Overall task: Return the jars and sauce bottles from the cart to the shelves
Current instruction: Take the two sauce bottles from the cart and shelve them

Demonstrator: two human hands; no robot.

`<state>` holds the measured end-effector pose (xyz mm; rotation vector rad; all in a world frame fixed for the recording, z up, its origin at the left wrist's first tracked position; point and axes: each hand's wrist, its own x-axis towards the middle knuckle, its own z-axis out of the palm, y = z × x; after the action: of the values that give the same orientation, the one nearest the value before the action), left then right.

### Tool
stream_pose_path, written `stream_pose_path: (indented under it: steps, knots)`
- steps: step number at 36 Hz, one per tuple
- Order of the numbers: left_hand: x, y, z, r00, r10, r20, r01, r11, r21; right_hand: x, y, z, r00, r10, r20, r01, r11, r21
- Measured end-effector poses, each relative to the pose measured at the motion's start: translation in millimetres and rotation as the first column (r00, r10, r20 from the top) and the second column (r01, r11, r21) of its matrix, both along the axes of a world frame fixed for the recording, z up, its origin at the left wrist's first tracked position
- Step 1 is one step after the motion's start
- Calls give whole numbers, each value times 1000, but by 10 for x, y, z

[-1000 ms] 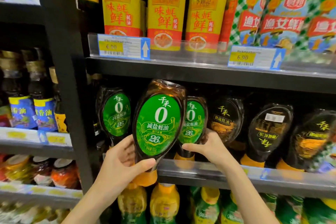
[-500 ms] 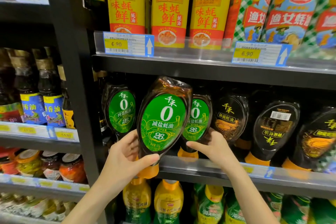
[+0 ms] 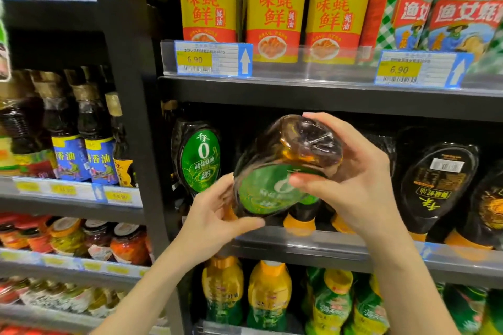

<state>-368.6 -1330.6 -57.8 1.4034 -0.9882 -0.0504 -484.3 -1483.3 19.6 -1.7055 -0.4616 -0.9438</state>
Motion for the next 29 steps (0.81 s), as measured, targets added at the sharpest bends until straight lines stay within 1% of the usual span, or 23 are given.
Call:
stream_pose_path:
  steps: [5, 9, 12, 15, 17, 19, 22, 24, 27, 29]
  knots:
    - [196, -88, -84, 998, 50, 23, -50, 999, 15, 153, 27, -38, 998, -55, -38, 51, 994, -96]
    - [306, -163, -216, 993, 110, 34, -112, 991, 68, 288, -25, -150, 989, -116, -88, 107, 989, -104]
    - [371, -196, -301, 990, 132, 44, -138, 975, 176, 397, -78, -216, 977, -146, -158, 127, 984, -122]
    - [411, -204, -372, 983, 145, 109, -174, 928, 330, 474, -111, -230, 962, -181, -206, 147, 974, -170]
    - [434, -207, -387, 974, 166, 153, -213, 900, 381, 507, -130, -219, 949, -214, -233, 169, 965, -198]
    - [454, -204, -380, 971, 175, 160, -226, 891, 394, 534, -139, -193, 934, -248, -259, 187, 953, -238]
    - [487, -204, -367, 971, 171, 166, -225, 886, 406, 580, -133, -144, 905, -318, -284, 218, 918, -332]
    - [506, -199, -350, 973, 168, 159, -221, 881, 420, 616, -116, -106, 874, -395, -284, 265, 876, -402]
    - [543, -203, -327, 982, 135, 129, -179, 879, 442, 657, -61, -59, 819, -522, -240, 361, 792, -492]
    - [557, -218, -306, 986, 117, 116, -157, 878, 453, 673, -15, -37, 792, -577, -197, 399, 735, -548]
